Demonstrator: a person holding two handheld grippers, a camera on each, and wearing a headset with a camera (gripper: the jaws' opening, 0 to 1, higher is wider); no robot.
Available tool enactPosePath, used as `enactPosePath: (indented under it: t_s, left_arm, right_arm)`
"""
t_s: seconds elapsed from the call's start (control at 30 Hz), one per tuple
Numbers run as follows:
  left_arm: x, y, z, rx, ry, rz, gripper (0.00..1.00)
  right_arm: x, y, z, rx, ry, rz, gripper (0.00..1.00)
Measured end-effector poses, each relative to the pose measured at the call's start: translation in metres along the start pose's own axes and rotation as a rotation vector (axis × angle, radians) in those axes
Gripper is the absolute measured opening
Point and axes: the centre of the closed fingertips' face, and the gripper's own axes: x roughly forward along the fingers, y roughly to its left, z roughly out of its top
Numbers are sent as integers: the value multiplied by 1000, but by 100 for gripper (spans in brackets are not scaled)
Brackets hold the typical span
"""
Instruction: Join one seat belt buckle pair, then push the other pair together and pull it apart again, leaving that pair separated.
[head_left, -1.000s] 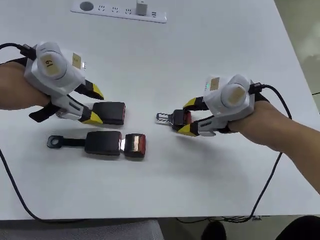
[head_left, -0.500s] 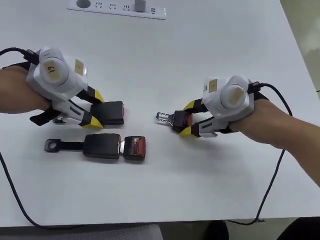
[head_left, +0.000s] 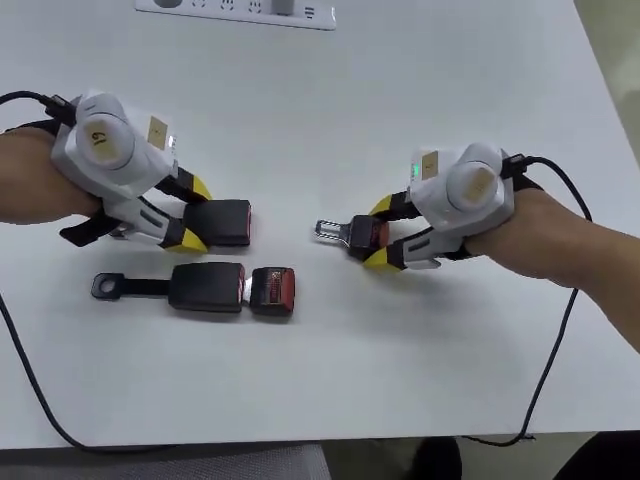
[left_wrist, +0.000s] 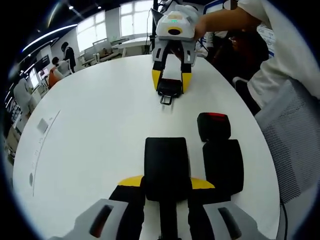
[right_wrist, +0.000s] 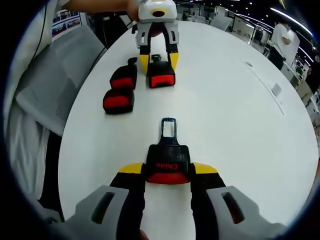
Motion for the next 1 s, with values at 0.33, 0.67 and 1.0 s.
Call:
enactPosePath:
  t_s: [0.33, 0.67, 1.0]
  left_arm:
    - [-1, 1, 0, 5, 1, -2, 33]
    - [0, 2, -1, 14, 4, -9, 33]
    - [0, 2, 0, 23, 12, -11, 33]
  right_arm:
    - [7, -3, 10, -11, -12, -3, 33]
    - [22, 2, 34, -31, -40, 14, 33]
    - [38, 4, 58, -69, -52, 23, 33]
